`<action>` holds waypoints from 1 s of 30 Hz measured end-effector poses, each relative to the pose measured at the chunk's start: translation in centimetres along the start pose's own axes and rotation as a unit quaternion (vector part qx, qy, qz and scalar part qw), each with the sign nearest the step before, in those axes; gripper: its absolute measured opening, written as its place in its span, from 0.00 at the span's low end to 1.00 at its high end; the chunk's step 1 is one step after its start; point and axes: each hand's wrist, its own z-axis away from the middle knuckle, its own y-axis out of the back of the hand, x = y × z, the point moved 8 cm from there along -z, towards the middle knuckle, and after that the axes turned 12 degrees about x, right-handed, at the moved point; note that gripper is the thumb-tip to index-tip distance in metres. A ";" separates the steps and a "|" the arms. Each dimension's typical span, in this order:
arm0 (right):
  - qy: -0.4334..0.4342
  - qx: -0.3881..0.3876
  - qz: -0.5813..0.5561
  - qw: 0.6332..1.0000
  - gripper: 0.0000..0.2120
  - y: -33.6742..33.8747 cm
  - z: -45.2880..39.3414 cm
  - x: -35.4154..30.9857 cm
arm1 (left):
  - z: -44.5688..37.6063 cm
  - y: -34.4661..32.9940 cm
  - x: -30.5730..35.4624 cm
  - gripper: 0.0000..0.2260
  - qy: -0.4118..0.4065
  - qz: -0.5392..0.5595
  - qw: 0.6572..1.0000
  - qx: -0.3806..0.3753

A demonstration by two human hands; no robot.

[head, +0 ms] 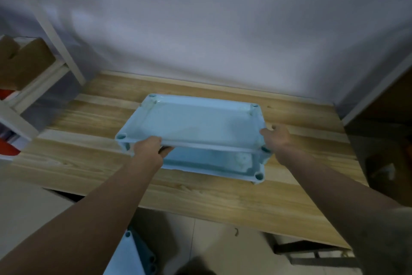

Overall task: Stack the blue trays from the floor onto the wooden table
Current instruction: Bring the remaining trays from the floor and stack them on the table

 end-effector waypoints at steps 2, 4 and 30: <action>-0.023 -0.010 -0.039 0.999 0.11 0.2 0.3 0.7 | -0.3 -0.3 -0.2 0.19 0.007 0.005 1.000 -0.006; -0.049 -0.022 -0.078 0.996 0.07 0.2 0.5 1.3 | -0.5 -0.7 -0.4 0.19 0.015 0.011 1.000 -0.013; -0.210 -0.063 -0.246 0.944 0.27 -2.6 2.3 9.6 | -5.3 0.5 -6.1 0.20 0.062 -0.055 0.997 -0.002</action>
